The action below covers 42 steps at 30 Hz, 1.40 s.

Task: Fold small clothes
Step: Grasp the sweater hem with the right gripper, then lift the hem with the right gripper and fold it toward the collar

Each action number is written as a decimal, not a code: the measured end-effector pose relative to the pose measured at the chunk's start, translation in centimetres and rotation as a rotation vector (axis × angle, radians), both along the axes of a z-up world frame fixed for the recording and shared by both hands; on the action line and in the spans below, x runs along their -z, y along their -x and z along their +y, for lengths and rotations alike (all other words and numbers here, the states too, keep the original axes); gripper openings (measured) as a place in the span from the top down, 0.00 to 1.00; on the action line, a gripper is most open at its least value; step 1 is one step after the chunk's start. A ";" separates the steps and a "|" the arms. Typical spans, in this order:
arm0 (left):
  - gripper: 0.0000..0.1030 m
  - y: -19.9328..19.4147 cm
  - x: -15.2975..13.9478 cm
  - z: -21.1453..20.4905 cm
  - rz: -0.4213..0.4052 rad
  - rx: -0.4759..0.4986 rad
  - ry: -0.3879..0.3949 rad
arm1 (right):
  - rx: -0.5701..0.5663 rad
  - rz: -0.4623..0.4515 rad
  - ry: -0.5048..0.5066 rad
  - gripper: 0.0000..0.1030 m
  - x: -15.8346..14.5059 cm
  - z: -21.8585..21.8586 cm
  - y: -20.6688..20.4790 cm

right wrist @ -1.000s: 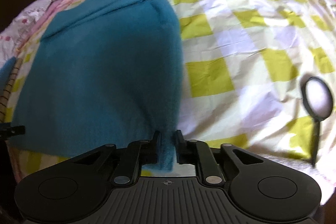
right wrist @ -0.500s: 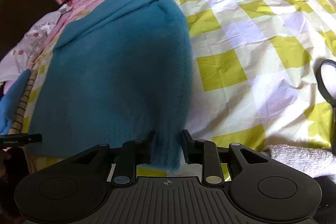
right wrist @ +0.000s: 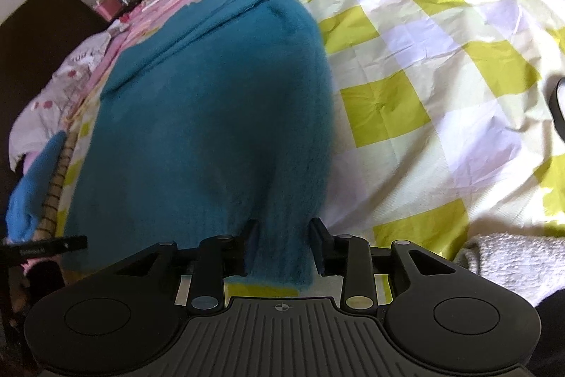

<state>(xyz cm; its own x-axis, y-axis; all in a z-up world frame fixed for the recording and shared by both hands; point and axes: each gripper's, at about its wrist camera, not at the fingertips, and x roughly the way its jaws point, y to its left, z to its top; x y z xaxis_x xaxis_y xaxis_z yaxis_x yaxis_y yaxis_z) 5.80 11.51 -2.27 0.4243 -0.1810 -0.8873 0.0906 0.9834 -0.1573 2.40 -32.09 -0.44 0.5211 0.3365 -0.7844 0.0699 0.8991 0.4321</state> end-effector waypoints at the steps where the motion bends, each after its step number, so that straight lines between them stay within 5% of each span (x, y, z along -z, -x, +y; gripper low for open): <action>1: 0.43 0.0 0.0 -0.1 -0.002 0.001 -0.001 | 0.002 -0.004 -0.009 0.68 0.1 0.0 0.0; 8: 0.43 0.0 0.0 -0.4 -0.014 0.013 -0.013 | 0.016 -0.014 -0.048 0.68 0.4 -0.4 0.0; 16: 0.53 0.9 -1.1 -0.2 -0.081 0.016 0.083 | 0.024 -0.035 0.008 0.71 -0.4 -0.3 0.5; 29: 0.49 -0.1 -0.2 0.0 -0.010 -0.016 0.048 | 0.023 -0.035 -0.001 0.68 0.3 -0.1 0.0; 32: 0.57 0.0 -0.4 0.1 -0.018 -0.014 0.061 | 0.037 -0.022 -0.071 0.79 0.5 -0.7 0.0; 36: 0.71 -0.3 -1.4 0.8 -0.040 -0.011 0.138 | 0.064 -0.051 -0.220 0.85 0.3 -1.1 0.3; 42: 0.79 -2.3 -3.1 2.5 -0.108 -0.056 0.392 | 0.095 -0.182 -0.402 0.85 -2.2 -0.5 -0.7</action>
<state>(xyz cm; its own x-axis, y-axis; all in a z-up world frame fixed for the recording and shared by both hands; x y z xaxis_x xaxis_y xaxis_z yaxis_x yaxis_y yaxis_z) 8.12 14.03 0.83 0.5301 -0.4711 -0.7050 0.0758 0.8545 -0.5139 3.10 -32.61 1.74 0.6815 0.5400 -0.4939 0.0348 0.6502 0.7590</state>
